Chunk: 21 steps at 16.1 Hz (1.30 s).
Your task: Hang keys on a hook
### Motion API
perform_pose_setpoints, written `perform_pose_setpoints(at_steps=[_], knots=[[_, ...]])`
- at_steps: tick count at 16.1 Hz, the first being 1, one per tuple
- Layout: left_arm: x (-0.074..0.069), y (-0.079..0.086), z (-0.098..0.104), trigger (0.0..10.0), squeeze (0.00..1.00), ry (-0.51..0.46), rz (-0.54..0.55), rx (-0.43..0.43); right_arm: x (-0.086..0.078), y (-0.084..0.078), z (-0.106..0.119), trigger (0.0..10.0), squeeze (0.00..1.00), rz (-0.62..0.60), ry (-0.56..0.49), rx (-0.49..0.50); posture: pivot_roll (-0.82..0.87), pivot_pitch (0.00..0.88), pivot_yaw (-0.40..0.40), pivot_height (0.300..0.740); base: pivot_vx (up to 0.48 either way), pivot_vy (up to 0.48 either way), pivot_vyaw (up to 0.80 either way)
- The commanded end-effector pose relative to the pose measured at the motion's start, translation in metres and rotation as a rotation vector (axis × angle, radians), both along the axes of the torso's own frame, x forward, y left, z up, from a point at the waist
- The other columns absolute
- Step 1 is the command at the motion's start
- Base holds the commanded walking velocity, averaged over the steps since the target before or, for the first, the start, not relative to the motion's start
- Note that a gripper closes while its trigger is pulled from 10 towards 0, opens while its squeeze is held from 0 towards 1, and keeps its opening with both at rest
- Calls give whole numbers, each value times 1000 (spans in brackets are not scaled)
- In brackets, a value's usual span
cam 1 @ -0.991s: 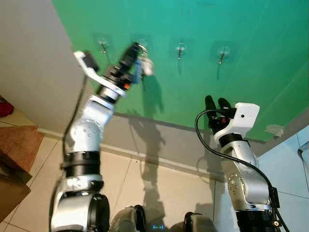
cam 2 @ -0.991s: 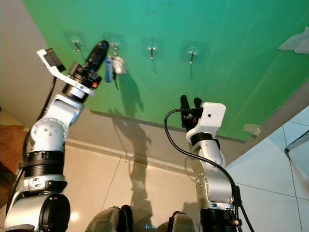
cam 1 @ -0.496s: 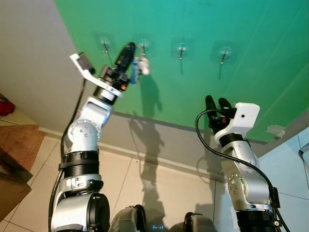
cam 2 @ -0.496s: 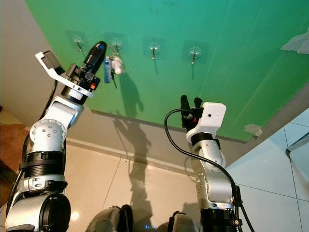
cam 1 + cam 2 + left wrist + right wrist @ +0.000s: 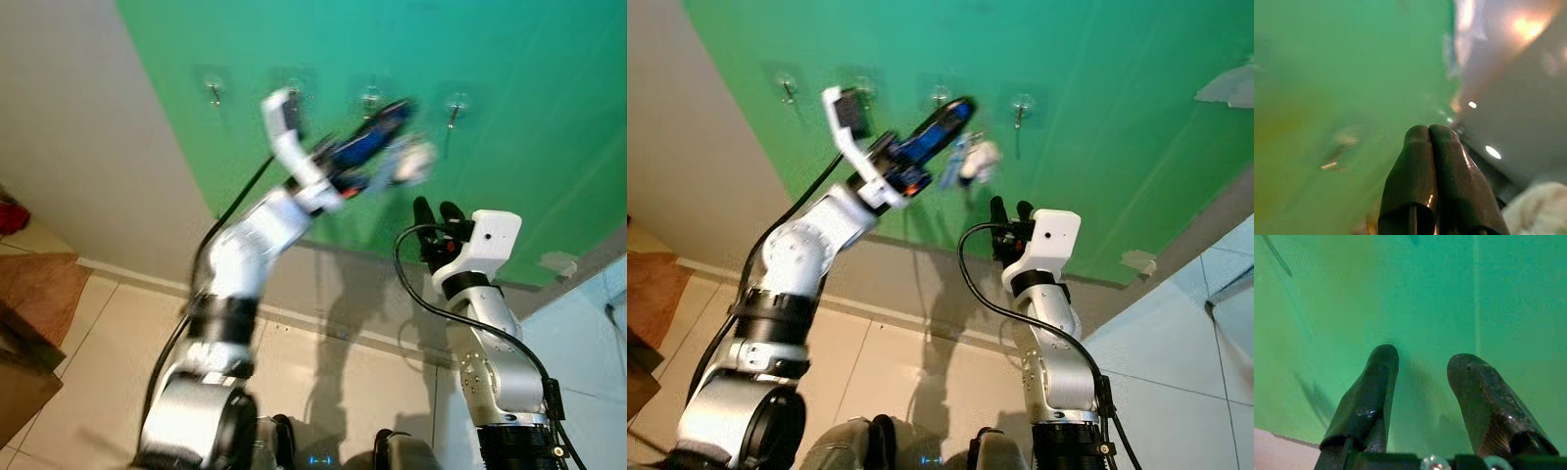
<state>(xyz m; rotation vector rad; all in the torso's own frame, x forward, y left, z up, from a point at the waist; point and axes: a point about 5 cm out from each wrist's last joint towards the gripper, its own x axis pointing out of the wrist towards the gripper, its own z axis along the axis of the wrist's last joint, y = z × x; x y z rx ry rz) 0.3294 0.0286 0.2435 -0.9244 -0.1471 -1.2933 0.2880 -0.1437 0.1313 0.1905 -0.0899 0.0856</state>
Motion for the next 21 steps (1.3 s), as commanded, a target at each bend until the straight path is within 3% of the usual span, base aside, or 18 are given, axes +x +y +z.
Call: perform_pose_setpoints(at_steps=[1, 4, 7, 10, 11, 14, 18, 19, 21], knots=[[3, -8, -1, 10000, 0, 3, -15, 9, 0, 1, 0, 10000, 0, 6, 3, -9, -21, 169, 62, 740, 0, 0, 0], [3, -33, 0, 10000, 0, -3, -78, 34, -3, -2, -1, 10000, 0, -7, 3, -10, -28, 172, 67, 740, 0, 0, 0], [3, -34, 6, 10000, 0, -35, -70, 28, -3, -2, 0, 10000, 0, -10, 1, -9, -24, 174, 68, 740, 0, 0, 0], [-8, -6, 17, 10000, 0, -119, 69, 4, -3, -1, 0, 10000, 0, -4, 2, -7, -12, 177, 64, 740, 0, 0, 0], [-10, -3, 16, 10000, 0, -124, 80, 7, -3, -1, 0, 10000, 0, -3, 2, -7, -12, 177, 64, 740, 0, 0, 0], [-20, 29, 7, 10000, 0, -118, 243, 18, -1, 2, -2, 10000, 0, 12, 9, -6, 12, 182, 53, 740, 0, 0, 0], [-14, 69, -2, 10000, 0, -52, 474, 23, -1, 2, -3, 10000, 0, 20, 12, -7, 15, 184, 51, 740, 0, 0, 0], [-7, 89, -10, 10000, 0, -3, 562, 24, -1, 2, -3, 10000, 0, 20, 14, -8, 15, 183, 48, 740, 0, 0, 0], [-3, 104, -15, 10000, 0, 43, 597, 13, -1, 2, -4, 10000, 0, 21, 16, -10, 14, 183, 44, 740, 0, 0, 0]])
